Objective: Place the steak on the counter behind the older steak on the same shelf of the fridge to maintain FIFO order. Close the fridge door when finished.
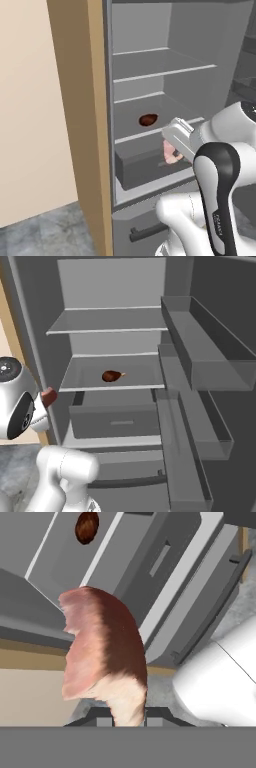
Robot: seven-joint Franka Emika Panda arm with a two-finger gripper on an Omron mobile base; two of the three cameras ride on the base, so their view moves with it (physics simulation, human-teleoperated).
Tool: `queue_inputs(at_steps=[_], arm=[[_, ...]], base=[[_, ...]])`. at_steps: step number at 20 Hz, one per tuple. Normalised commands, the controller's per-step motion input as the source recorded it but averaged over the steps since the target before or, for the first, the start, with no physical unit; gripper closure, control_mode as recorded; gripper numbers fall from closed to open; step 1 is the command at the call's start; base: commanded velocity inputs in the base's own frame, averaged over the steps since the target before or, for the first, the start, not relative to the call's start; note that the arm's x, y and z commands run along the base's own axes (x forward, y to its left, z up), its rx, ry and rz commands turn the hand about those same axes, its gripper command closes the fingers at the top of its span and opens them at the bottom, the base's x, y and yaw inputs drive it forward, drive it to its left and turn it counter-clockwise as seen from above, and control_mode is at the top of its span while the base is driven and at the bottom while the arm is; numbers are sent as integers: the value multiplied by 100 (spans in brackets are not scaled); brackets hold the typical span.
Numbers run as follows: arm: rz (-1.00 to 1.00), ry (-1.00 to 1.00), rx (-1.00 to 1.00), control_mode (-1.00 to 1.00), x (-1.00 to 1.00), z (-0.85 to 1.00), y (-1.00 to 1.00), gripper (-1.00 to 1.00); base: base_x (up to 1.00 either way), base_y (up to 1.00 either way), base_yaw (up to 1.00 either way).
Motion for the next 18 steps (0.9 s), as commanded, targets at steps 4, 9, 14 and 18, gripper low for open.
queue_inputs(at_steps=[4,9,14,18], arm=[[0,0,0,100,0,0,0,100],[0,0,0,100,0,0,0,100],[0,0,0,100,0,0,0,100],[0,0,0,100,0,0,0,100]], base=[[67,-19,7],[24,-38,7],[32,-32,6],[31,-29,6]])
